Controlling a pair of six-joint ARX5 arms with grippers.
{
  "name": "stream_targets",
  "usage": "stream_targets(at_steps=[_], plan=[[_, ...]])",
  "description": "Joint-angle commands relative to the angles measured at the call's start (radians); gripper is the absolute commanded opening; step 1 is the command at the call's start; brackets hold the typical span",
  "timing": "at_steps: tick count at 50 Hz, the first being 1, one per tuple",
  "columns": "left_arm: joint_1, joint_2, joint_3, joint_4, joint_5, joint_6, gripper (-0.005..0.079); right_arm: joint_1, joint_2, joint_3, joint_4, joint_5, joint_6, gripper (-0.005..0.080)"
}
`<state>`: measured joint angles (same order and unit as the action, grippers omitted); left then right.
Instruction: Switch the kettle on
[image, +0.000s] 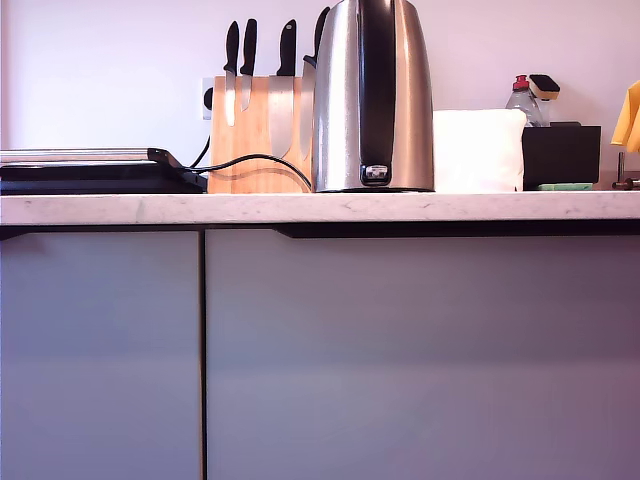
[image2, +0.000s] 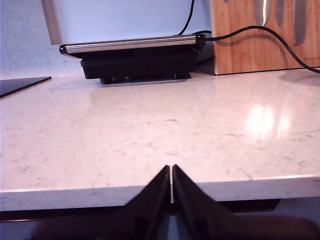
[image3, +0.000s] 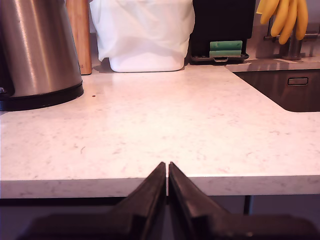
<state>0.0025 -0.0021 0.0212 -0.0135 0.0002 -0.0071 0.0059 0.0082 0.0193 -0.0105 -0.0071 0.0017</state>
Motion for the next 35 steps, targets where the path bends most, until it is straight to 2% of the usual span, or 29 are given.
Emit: stream_targets(at_steps=[1, 15, 22, 35], plan=[[0.027, 0.066, 0.098, -0.018, 0.176, -0.098, -0.0019, 0.079, 0.063, 0.143, -0.054, -0.028, 0.027, -0.0011], [0.027, 0.066, 0.099, 0.007, 0.188, -0.108, -0.0019, 0.079, 0.063, 0.144, -0.017, -0.065, 0.047, -0.0011], [0.027, 0.066, 0.099, 0.065, 0.277, -0.196, -0.0019, 0.079, 0.063, 0.156, 0.014, -0.111, 0.134, -0.0011], [0.027, 0.066, 0.114, 0.121, 0.430, -0.315, -0.0019, 0.079, 0.064, 0.179, 0.021, -0.259, 0.164, -0.0011]])
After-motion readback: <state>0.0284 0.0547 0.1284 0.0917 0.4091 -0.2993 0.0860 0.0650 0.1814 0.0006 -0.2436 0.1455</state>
